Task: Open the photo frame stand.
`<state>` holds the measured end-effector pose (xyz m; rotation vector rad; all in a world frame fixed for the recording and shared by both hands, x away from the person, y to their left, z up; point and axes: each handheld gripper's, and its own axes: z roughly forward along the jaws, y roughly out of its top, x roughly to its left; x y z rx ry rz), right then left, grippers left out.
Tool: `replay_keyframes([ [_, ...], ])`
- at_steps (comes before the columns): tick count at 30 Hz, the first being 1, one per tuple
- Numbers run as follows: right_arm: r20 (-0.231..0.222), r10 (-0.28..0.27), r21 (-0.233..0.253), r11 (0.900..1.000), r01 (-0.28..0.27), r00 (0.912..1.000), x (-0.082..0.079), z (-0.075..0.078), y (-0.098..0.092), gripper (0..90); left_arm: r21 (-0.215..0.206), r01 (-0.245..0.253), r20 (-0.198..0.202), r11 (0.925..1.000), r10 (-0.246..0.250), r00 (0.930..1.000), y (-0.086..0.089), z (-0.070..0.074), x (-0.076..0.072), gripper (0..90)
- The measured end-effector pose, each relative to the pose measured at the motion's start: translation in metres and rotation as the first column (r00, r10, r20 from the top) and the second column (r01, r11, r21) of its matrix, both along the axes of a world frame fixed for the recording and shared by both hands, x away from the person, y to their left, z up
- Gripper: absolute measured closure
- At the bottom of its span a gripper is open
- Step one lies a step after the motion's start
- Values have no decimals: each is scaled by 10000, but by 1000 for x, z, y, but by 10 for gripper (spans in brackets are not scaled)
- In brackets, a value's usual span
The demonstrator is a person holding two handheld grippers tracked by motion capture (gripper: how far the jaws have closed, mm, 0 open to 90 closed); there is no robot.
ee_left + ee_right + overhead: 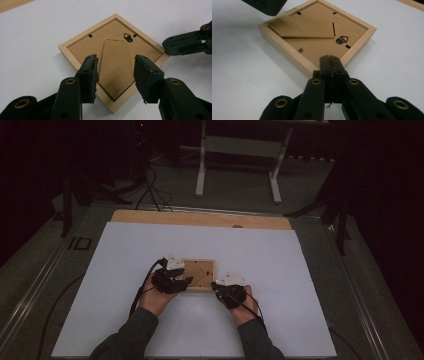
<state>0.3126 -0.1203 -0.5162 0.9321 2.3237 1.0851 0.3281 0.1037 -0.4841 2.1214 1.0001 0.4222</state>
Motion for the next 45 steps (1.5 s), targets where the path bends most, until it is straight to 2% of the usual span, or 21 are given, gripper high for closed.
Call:
replay_keyframes([
  [3,-6,6,8,10000,-6,10000,0,0,0,900,92,57,-62,9999,-57,10000,-1,0,1,533],
  [6,-25,34,22,10000,-34,10000,1,0,0,899,368,170,-234,9992,-161,9996,-5,-2,4,525],
  [13,-42,35,54,10000,-35,10000,1,0,-1,899,597,223,-381,9980,-200,9991,-10,-9,9,520],
  [29,-91,32,92,10000,-31,10000,1,0,-1,899,731,191,-475,9971,-156,9987,-16,-17,13,499],
  [32,-87,37,90,10000,-36,10000,1,0,-1,899,961,248,-527,9951,-198,9984,-18,-20,13,490],
  [45,-88,30,90,10000,-29,10000,1,0,-1,899,930,193,-585,9955,-139,9982,-18,-16,14,508],
])
